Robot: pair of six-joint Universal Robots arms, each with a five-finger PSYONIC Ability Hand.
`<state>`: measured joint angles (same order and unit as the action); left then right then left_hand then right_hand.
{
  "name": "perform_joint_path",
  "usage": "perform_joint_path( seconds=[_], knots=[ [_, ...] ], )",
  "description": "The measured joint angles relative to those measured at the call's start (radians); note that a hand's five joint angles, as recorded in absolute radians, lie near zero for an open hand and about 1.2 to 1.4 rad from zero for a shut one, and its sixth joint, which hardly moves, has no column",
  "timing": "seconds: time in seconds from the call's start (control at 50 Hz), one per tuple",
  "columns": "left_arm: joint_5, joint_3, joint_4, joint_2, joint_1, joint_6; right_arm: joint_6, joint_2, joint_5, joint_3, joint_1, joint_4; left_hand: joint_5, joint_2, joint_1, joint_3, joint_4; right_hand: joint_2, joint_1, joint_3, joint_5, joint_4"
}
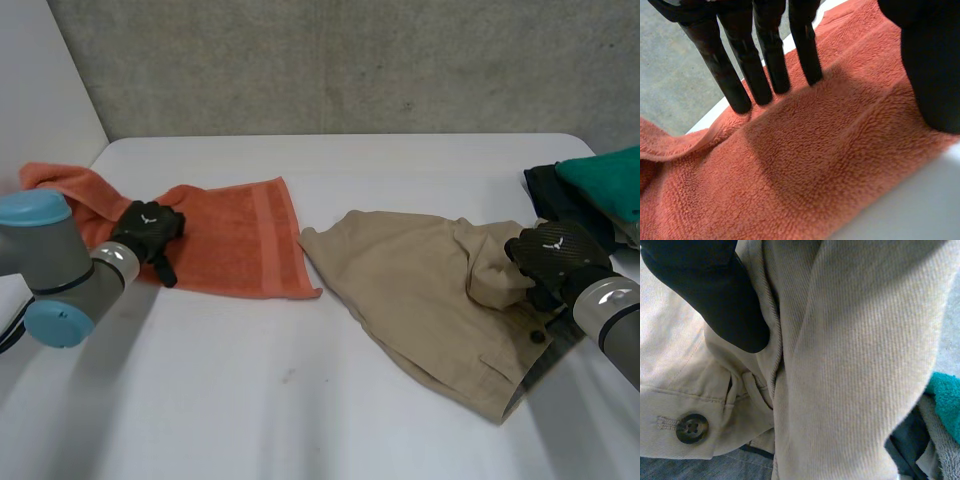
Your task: Fold the laundry.
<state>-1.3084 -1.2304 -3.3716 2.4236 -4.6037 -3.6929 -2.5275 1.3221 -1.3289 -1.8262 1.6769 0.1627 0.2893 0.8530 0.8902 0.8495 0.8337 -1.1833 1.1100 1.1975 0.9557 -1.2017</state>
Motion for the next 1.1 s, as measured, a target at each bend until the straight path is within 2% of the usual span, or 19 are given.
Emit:
perform_joint_path(
  seconds=[0.04, 0.08, 0.18, 0.28, 0.36, 0.5, 0.52, 0.54, 0.56, 0.6, 0.68, 0.82, 0.92, 0.96, 0.98, 1.0, 1.04, 1.1],
  knots=[
    [-0.006, 0.014, -0.004, 0.007, -0.006, 0.003, 0.003, -0.002, -0.001, 0.000, 0.001, 0.000, 0.000, 0.233, 0.216, 0.230, 0.240, 0.000, 0.000, 0.000, 0.000, 0.000],
    [-0.017, 0.025, -0.011, 0.011, -0.012, 0.007, 0.006, -0.004, -0.001, 0.000, 0.001, 0.000, 0.000, 0.333, 0.286, 0.327, 0.352, 0.000, 0.000, 0.000, 0.000, 0.000],
    [-0.114, 0.070, -0.057, 0.016, -0.034, 0.018, 0.009, -0.005, -0.002, 0.000, 0.002, 0.000, 0.000, 0.342, 0.286, 0.339, 0.364, 0.000, 0.000, 0.000, 0.000, 0.000],
    [-0.293, 0.139, -0.130, 0.019, -0.080, 0.026, 0.010, -0.004, -0.004, 0.000, 0.002, 0.000, 0.000, 0.342, 0.286, 0.339, 0.364, 0.000, 0.000, 0.000, 0.000, 0.000],
    [-0.342, 0.170, -0.139, 0.009, -0.112, 0.036, 0.010, -0.002, -0.004, 0.001, 0.003, 0.000, 0.000, 0.343, 0.286, 0.339, 0.364, 0.000, 0.000, 0.000, 0.000, 0.000],
    [-0.273, 0.158, -0.104, -0.017, -0.138, 0.053, 0.010, 0.002, -0.004, 0.001, 0.003, 0.000, 0.038, 0.292, 0.249, 0.300, 0.320, 0.000, 0.000, 0.000, 0.000, 0.000],
    [-0.254, 0.144, -0.099, -0.024, -0.139, 0.055, 0.010, 0.002, -0.004, 0.001, 0.003, 0.000, 0.237, 0.098, 0.043, 0.121, 0.137, 0.000, 0.000, 0.000, 0.000, 0.000],
    [-0.240, 0.131, -0.095, -0.030, -0.139, 0.057, 0.010, 0.003, -0.004, 0.000, 0.003, 0.000, 0.170, -0.112, -0.193, -0.105, -0.073, 0.000, 0.000, 0.000, 0.000, 0.000],
    [-0.229, 0.117, -0.091, -0.037, -0.138, 0.058, 0.010, 0.003, -0.004, 0.000, 0.002, -0.001, 0.137, -0.175, -0.261, -0.166, -0.135, 0.000, 0.000, 0.000, 0.000, 0.000],
    [-0.206, 0.085, -0.082, -0.052, -0.134, 0.059, 0.010, 0.003, -0.004, 0.000, 0.001, -0.001, -0.088, -0.455, -0.552, -0.446, -0.440, 0.000, 0.000, 0.000, 0.000, 0.000],
    [-0.142, -0.006, -0.062, -0.102, -0.119, 0.060, 0.010, 0.004, -0.004, 0.001, -0.001, -0.001, -0.161, -0.533, -0.584, -0.527, -0.520, 0.000, 0.000, 0.000, 0.000, 0.000],
    [-0.007, -0.111, -0.061, -0.152, -0.106, 0.057, 0.010, 0.004, -0.004, 0.001, -0.002, -0.002, -0.138, -0.522, -0.565, -0.520, -0.508, 0.000, 0.000, 0.000, 0.000, 0.000],
    [0.048, -0.102, -0.076, -0.114, -0.105, 0.050, 0.010, 0.004, -0.004, -0.001, -0.001, -0.002, -0.048, -0.442, -0.478, -0.438, -0.426, 0.000, 0.000, 0.000, 0.000, 0.000],
    [0.044, -0.074, -0.081, -0.084, -0.108, 0.046, 0.010, 0.003, -0.004, -0.001, 0.000, -0.002, 0.091, -0.290, -0.312, -0.286, -0.280, 0.000, 0.000, 0.000, 0.000, 0.000],
    [0.040, -0.060, -0.083, -0.071, -0.110, 0.044, 0.010, 0.003, -0.004, -0.001, 0.000, -0.002, 0.091, -0.290, -0.312, -0.286, -0.280, 0.000, 0.000, 0.000, 0.000, 0.000],
    [0.028, -0.032, -0.085, -0.048, -0.113, 0.042, 0.010, 0.003, -0.005, -0.002, 0.000, -0.002, 0.364, 0.003, 0.013, -0.018, 0.002, 0.000, 0.000, 0.000, 0.000, 0.000],
    [0.004, 0.010, -0.089, -0.016, -0.120, 0.039, 0.010, 0.003, -0.005, -0.002, 0.000, -0.001, 0.597, 0.231, 0.240, 0.228, 0.250, 0.000, 0.000, 0.000, 0.000, 0.000],
    [-0.056, 0.071, -0.099, 0.013, -0.131, 0.042, 0.010, 0.003, -0.005, -0.001, 0.000, -0.001, 0.656, 0.335, 0.254, 0.325, 0.357, 0.000, 0.000, 0.000, 0.000, 0.000]
  ],
)
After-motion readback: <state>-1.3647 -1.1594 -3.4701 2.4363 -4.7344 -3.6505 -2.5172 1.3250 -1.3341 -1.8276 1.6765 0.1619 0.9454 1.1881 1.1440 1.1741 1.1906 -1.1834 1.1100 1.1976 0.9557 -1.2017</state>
